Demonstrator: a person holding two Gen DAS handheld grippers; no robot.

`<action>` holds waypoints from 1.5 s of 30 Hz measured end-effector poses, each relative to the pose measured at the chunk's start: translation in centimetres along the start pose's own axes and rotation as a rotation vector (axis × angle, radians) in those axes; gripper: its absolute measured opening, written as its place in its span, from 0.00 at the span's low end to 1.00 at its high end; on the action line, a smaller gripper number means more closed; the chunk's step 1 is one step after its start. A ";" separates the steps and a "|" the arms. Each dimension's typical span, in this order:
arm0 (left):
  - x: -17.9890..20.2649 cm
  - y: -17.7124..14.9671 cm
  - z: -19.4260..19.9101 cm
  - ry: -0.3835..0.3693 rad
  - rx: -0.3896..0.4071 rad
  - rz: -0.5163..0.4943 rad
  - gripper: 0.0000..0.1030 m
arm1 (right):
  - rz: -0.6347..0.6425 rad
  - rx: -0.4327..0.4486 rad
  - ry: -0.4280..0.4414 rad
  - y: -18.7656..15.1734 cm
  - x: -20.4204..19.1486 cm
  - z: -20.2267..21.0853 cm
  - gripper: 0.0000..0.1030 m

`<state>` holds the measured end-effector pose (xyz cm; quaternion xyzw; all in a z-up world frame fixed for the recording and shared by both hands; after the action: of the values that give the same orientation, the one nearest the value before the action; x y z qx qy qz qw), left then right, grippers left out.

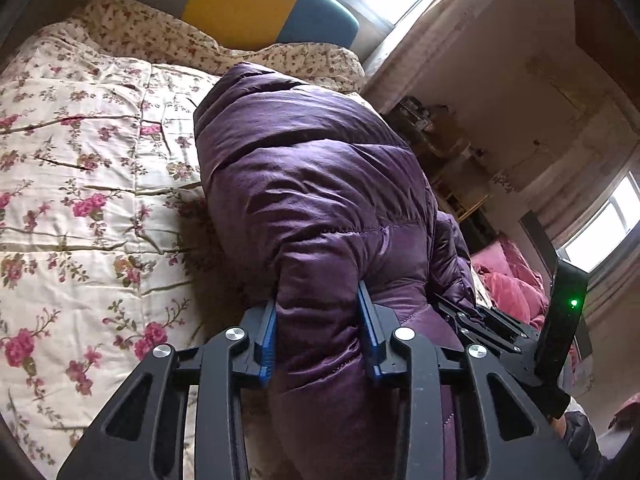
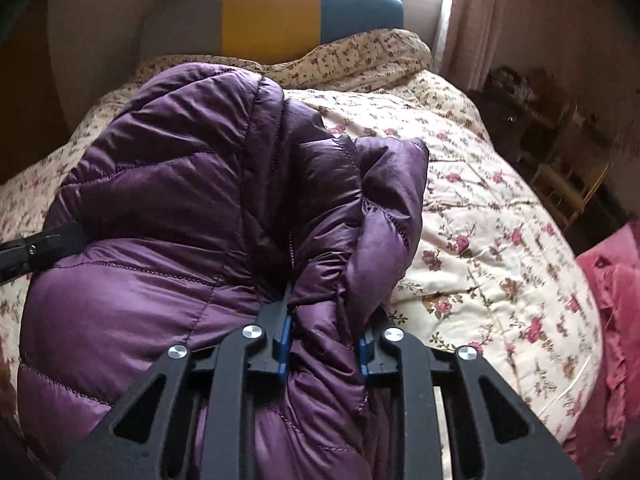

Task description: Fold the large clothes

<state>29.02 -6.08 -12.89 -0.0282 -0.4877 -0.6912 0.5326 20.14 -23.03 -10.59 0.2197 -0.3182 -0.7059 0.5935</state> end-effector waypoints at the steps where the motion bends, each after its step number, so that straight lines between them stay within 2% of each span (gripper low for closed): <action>1: 0.0 -0.1 0.3 -0.002 0.003 0.001 0.31 | 0.011 0.001 -0.004 0.0 -0.3 0.2 0.19; 8: -0.7 -1.1 4.2 -0.001 0.050 0.016 0.29 | 0.098 0.027 0.014 -0.6 -3.4 2.6 0.16; 14: -2.5 -2.0 11.0 0.037 0.141 0.026 0.29 | 0.176 0.086 0.097 -0.8 -8.3 5.8 0.16; 21: -7.3 -3.4 20.4 0.159 0.263 0.079 0.29 | 0.286 0.137 0.228 -0.1 -17.4 7.4 0.16; 26: -11.6 -4.4 24.7 0.262 0.293 0.152 0.29 | 0.365 0.119 0.300 -0.7 -24.3 6.7 0.16; 28: -13.7 -4.9 25.5 0.329 0.282 0.197 0.30 | 0.399 0.118 0.304 -1.0 -26.3 5.9 0.17; 32: -15.8 -5.9 25.3 0.394 0.259 0.256 0.38 | 0.439 0.142 0.263 -1.7 -28.3 4.8 0.22; 37: -15.1 -6.6 23.4 0.460 0.256 0.200 0.39 | 0.439 0.154 0.252 -2.9 -28.4 2.5 0.23; 40: -15.6 -7.1 22.9 0.462 0.265 0.224 0.40 | 0.425 0.164 0.259 -3.4 -28.8 2.0 0.23; 43: -15.0 -7.2 23.3 0.487 0.268 0.234 0.41 | 0.420 0.170 0.254 -3.2 -28.8 2.6 0.28; 45: -14.3 -7.1 24.1 0.529 0.277 0.242 0.51 | 0.403 0.165 0.248 -3.0 -28.5 3.3 0.34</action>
<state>18.21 20.74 -12.89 0.1673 -0.4150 -0.5330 0.7181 21.46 5.72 -12.30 0.2844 -0.3372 -0.5124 0.7368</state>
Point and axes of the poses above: each gripper's, at about its wrist camera, not at the fingertips, and z roughly against the way its jaws point, x to its right, y to its top, the point moved 1 cm from there along -z, roughly the way its jaws point, and after that the axes turned 5 degrees about x, right-handed, at the moved point
